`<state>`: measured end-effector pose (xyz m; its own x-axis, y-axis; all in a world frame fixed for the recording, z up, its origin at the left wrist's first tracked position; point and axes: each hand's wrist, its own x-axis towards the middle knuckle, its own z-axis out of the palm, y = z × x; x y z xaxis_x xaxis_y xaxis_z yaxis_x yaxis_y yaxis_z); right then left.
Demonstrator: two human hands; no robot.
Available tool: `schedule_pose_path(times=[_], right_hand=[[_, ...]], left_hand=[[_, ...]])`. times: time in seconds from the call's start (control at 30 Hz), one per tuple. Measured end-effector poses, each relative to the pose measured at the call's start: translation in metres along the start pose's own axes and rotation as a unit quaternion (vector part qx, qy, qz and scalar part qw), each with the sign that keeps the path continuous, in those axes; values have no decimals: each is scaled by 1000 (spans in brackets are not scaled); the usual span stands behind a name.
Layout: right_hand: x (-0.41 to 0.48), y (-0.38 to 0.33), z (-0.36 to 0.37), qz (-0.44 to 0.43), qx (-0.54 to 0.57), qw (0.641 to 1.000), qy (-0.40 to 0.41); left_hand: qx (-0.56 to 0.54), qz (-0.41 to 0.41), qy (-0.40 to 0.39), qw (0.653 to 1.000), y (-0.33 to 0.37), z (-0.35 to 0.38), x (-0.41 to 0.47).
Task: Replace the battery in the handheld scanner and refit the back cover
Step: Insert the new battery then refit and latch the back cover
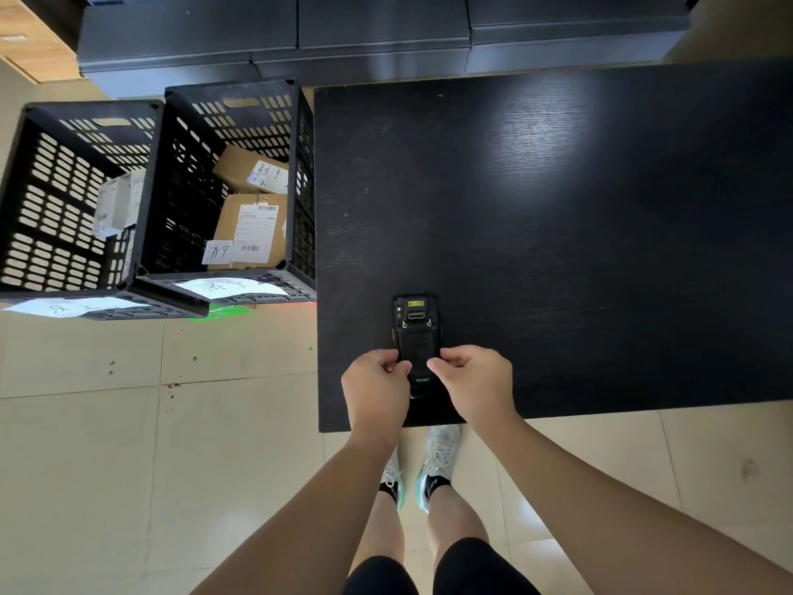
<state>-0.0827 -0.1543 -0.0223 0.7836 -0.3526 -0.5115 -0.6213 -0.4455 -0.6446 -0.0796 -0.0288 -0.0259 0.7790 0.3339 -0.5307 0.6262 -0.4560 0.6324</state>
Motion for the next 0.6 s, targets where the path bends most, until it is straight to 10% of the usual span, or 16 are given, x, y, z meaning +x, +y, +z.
schedule_pose_path(times=[0.6], right_hand=[[41,-28,-9,63,22,996,-53]], left_hand=[[-30,-61,-14,998,31,-3,39]])
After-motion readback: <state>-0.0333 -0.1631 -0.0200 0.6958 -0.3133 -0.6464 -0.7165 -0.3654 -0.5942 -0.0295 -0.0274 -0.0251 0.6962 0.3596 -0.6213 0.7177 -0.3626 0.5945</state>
